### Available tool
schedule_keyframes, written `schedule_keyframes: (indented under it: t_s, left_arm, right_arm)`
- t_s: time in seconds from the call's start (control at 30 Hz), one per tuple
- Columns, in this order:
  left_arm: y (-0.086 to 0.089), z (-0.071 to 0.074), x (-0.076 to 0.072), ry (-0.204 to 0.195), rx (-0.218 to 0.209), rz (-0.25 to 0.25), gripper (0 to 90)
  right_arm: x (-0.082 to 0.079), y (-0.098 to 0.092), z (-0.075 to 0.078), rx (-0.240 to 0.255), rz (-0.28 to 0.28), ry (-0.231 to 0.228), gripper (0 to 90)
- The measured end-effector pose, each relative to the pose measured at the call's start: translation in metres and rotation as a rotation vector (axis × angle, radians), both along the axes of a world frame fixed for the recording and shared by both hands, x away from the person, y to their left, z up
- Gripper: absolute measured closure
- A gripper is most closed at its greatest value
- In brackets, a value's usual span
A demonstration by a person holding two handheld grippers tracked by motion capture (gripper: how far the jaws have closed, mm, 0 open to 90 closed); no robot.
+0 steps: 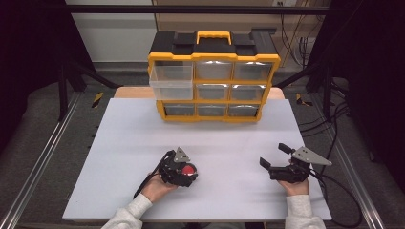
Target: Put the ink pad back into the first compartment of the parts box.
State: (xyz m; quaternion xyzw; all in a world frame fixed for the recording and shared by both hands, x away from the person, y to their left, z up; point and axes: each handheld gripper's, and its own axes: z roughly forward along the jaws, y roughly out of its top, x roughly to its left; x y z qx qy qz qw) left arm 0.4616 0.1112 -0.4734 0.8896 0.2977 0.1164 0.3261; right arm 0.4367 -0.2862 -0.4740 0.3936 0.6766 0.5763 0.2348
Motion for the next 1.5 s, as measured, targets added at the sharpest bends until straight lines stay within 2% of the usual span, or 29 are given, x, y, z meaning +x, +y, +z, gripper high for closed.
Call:
schedule_keyframes:
  t_s: [1.5]
  left_arm:
    - [0.043,0.045,0.002,-0.072,-0.132,0.096,29.9]
  right_arm:
    - [0.0,0.0,0.0,-0.002,0.002,0.003,0.3]
